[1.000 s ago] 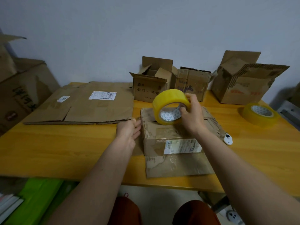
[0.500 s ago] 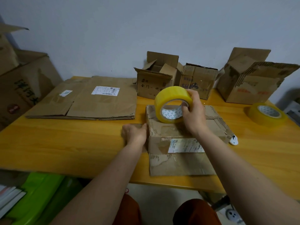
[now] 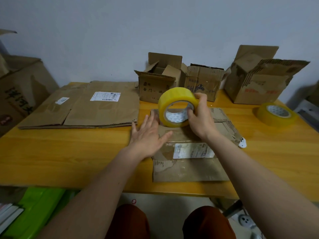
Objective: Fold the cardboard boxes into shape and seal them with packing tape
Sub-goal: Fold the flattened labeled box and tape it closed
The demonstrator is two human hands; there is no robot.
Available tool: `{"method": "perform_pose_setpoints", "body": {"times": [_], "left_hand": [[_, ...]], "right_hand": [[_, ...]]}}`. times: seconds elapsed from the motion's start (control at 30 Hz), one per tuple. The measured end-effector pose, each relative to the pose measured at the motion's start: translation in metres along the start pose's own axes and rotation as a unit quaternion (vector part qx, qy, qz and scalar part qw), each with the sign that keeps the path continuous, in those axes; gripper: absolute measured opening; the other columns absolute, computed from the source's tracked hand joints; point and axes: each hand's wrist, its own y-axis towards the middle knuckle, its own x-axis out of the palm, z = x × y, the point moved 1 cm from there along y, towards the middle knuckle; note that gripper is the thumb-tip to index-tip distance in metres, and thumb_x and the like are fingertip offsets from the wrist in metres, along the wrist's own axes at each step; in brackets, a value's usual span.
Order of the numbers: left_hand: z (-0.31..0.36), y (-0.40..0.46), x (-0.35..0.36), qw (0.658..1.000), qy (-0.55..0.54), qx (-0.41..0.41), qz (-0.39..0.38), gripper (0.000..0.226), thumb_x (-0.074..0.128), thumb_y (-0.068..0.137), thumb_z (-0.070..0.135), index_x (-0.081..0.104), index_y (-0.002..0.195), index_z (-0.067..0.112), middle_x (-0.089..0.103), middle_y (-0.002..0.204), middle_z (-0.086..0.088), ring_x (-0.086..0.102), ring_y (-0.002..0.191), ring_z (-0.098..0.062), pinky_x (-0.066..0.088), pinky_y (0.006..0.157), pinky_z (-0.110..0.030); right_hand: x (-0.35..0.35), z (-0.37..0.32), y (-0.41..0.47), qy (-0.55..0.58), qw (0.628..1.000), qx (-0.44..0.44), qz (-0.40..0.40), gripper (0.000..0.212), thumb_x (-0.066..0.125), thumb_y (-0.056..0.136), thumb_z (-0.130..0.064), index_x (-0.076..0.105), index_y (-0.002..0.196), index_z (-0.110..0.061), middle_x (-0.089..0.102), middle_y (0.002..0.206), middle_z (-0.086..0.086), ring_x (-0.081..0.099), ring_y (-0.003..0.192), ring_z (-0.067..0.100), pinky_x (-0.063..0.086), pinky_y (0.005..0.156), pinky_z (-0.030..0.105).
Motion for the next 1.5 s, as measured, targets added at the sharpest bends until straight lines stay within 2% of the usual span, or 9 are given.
{"method": "perform_pose_setpoints", "body": {"times": [0.13, 0.27, 0.4, 0.5, 0.7, 0.97, 1.2, 1.33, 1.5], "left_hand": [[0.004, -0.002, -0.003, 0.999, -0.009, -0.002, -0.032, 0.085, 0.017, 0.089, 0.072, -0.016, 0.150, 0.023, -0.028, 0.154, 0.008, -0.016, 0.146, -0.014, -0.007, 0.116, -0.056], [0.014, 0.000, -0.010, 0.997, -0.005, -0.007, -0.072, 0.081, 0.022, 0.094, 0.065, -0.016, 0.150, 0.022, -0.029, 0.155, 0.007, -0.015, 0.146, -0.017, -0.005, 0.116, -0.056], [0.036, 0.007, -0.015, 0.992, 0.104, -0.030, -0.061, 0.074, 0.023, 0.099, 0.049, -0.009, 0.152, 0.010, -0.022, 0.158, -0.007, -0.016, 0.146, -0.025, -0.007, 0.118, -0.049], [0.053, 0.008, -0.012, 0.993, 0.112, -0.007, -0.039, 0.069, 0.022, 0.099, 0.039, -0.007, 0.151, 0.004, -0.016, 0.158, -0.015, -0.017, 0.145, -0.027, -0.009, 0.118, -0.040], [0.055, 0.010, -0.002, 0.991, 0.122, -0.009, -0.046, 0.102, 0.009, 0.082, 0.079, -0.010, 0.150, 0.006, -0.017, 0.157, -0.013, -0.019, 0.145, -0.025, -0.010, 0.117, -0.037], [0.055, 0.010, -0.002, 0.990, 0.130, 0.001, -0.054, 0.104, 0.009, 0.081, 0.082, -0.013, 0.150, 0.007, -0.019, 0.157, -0.012, -0.019, 0.145, -0.024, -0.010, 0.117, -0.037], [0.072, 0.013, 0.001, 0.991, 0.111, -0.004, -0.076, 0.072, 0.020, 0.089, 0.066, -0.017, 0.146, 0.041, -0.022, 0.154, -0.024, -0.025, 0.141, -0.038, -0.013, 0.114, -0.045], [0.087, 0.017, 0.007, 0.992, 0.113, 0.024, -0.058, 0.067, 0.018, 0.095, 0.051, -0.013, 0.151, 0.028, -0.021, 0.157, -0.012, -0.022, 0.143, -0.030, -0.015, 0.114, -0.045], [0.089, 0.017, 0.012, 0.991, 0.121, 0.037, -0.045, 0.087, 0.003, 0.083, 0.079, -0.011, 0.151, 0.027, -0.019, 0.157, 0.004, -0.019, 0.145, -0.024, -0.010, 0.118, -0.044]], "right_hand": [[-0.045, 0.023, 0.009, -0.051, 0.996, 0.010, 0.068, 0.050, 0.051, 0.093, -0.006, 0.030, 0.138, -0.013, 0.052, 0.127, 0.011, 0.050, 0.117, 0.028, 0.043, 0.093, 0.040], [-0.058, 0.042, 0.009, -0.021, 0.991, 0.037, 0.128, 0.052, 0.057, 0.088, -0.005, 0.038, 0.134, -0.016, 0.046, 0.109, -0.004, 0.044, 0.100, 0.015, 0.038, 0.082, 0.031], [-0.042, 0.056, 0.003, 0.076, 0.985, 0.109, 0.112, 0.031, 0.062, 0.089, -0.014, 0.049, 0.117, -0.019, 0.052, 0.102, -0.005, 0.053, 0.099, 0.016, 0.042, 0.082, 0.030], [-0.042, 0.058, 0.002, 0.082, 0.985, 0.110, 0.104, 0.032, 0.060, 0.091, -0.018, 0.047, 0.120, -0.018, 0.053, 0.102, -0.004, 0.053, 0.098, 0.016, 0.044, 0.084, 0.032], [-0.050, 0.052, 0.000, 0.029, 0.994, 0.071, 0.081, 0.035, 0.051, 0.095, -0.015, 0.038, 0.128, -0.015, 0.052, 0.105, -0.001, 0.053, 0.104, 0.024, 0.047, 0.088, 0.044], [-0.100, 0.068, 0.001, -0.079, 0.978, 0.047, 0.185, 0.038, 0.049, 0.092, -0.005, 0.040, 0.128, -0.013, 0.055, 0.123, 0.012, 0.052, 0.112, 0.032, 0.042, 0.084, 0.037], [-0.084, 0.085, -0.004, 0.059, 0.966, 0.157, 0.198, 0.023, 0.060, 0.090, -0.011, 0.053, 0.112, -0.015, 0.054, 0.103, -0.001, 0.056, 0.103, 0.021, 0.047, 0.084, 0.033], [-0.084, 0.087, -0.004, 0.050, 0.968, 0.151, 0.192, 0.022, 0.061, 0.090, -0.015, 0.053, 0.111, -0.016, 0.054, 0.101, -0.003, 0.054, 0.098, 0.018, 0.046, 0.083, 0.032], [-0.082, 0.083, -0.006, 0.034, 0.969, 0.162, 0.185, 0.021, 0.059, 0.092, -0.018, 0.058, 0.111, -0.011, 0.063, 0.110, 0.008, 0.058, 0.104, 0.027, 0.049, 0.088, 0.039]]}}
